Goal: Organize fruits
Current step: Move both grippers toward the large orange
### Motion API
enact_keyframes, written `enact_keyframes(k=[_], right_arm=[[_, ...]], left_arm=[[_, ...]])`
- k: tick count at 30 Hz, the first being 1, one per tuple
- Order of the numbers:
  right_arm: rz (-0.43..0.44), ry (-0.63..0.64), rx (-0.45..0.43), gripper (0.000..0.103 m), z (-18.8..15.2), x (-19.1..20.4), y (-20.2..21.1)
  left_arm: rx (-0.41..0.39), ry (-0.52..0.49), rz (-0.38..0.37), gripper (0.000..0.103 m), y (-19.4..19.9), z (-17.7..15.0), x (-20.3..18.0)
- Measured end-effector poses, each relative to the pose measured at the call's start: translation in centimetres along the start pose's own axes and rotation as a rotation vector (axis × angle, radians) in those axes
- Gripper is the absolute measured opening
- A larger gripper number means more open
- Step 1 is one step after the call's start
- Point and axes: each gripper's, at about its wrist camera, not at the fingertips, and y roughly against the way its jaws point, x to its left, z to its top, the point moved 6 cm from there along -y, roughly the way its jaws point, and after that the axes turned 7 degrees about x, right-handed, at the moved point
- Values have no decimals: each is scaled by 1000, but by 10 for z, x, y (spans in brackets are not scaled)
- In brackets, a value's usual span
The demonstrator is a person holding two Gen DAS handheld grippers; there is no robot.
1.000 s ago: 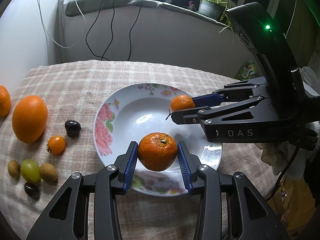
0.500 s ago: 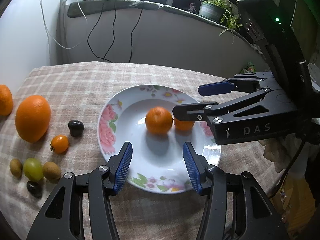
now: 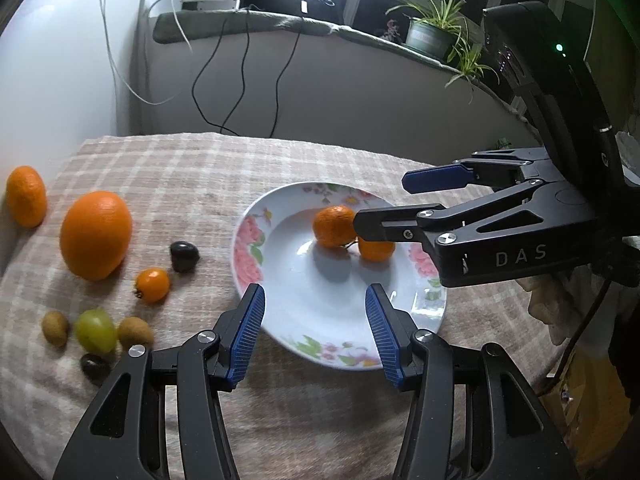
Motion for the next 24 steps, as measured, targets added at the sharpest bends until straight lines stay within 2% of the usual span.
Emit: enact_keyframes(k=[14, 24], right_arm=[[29, 39, -17, 76, 13, 24, 2], [57, 92, -18, 76, 25, 49, -3]], left_arm=[[-37, 62, 39, 52, 24, -7, 42], [-60, 140, 87, 52, 44, -18, 90]])
